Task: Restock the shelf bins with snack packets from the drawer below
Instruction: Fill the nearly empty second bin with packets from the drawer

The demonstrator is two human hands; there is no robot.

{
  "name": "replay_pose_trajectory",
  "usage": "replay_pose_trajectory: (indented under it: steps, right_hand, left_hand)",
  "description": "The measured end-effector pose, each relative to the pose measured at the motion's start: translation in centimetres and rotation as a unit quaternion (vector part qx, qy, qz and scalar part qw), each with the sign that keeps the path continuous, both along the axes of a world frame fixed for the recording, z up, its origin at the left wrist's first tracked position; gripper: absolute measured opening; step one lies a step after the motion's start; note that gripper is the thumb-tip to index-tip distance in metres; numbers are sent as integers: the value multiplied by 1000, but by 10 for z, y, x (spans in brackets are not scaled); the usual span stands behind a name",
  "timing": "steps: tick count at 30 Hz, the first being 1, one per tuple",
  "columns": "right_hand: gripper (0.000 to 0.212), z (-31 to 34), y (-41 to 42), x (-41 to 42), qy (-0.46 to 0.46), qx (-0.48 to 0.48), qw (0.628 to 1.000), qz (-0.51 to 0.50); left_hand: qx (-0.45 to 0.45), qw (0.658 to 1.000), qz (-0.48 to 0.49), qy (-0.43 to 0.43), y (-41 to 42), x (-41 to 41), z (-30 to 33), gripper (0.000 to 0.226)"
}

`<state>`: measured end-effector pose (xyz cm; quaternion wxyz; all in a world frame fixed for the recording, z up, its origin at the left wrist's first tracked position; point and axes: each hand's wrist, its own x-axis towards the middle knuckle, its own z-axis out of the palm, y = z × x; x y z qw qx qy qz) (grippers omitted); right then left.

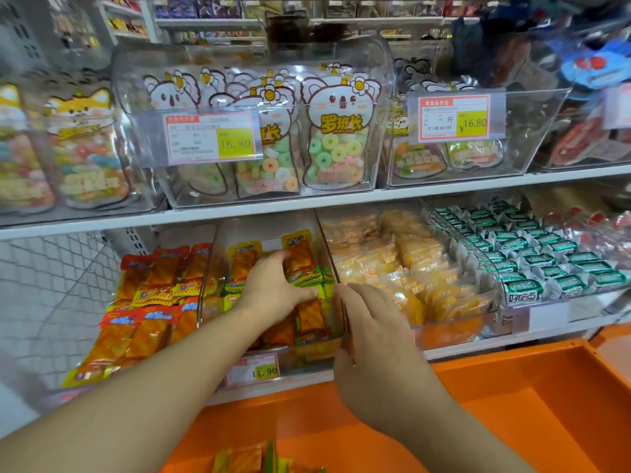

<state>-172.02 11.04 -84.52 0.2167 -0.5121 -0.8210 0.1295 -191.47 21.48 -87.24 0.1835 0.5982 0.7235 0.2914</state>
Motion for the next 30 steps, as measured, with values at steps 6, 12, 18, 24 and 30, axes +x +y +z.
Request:
replay_pose_trajectory:
  steps: [6,12,18,24,30]
  right_hand:
    - [44,-5,-34,5,63,6,997,50]
    - [20,-66,-77,2,-7,-122,991,45]
    - [45,-173,-98,-13,-190,-300,933,61]
    - [70,-255,-76,-46,-242,-328,912,46]
    - [83,-331,-54,-69,-255,-281,923,60]
  left_hand:
    - [116,985,-32,-123,-118,7,18,60]
    - [25,972,-66,-226,-243,-7,-53,31]
    - [-159,974,14,-164,-286,-60,-185,30]
    - [-224,971,30,-74,-269,-99,-264,63]
    - [-208,977,-38,7,-213,-110,-303,80]
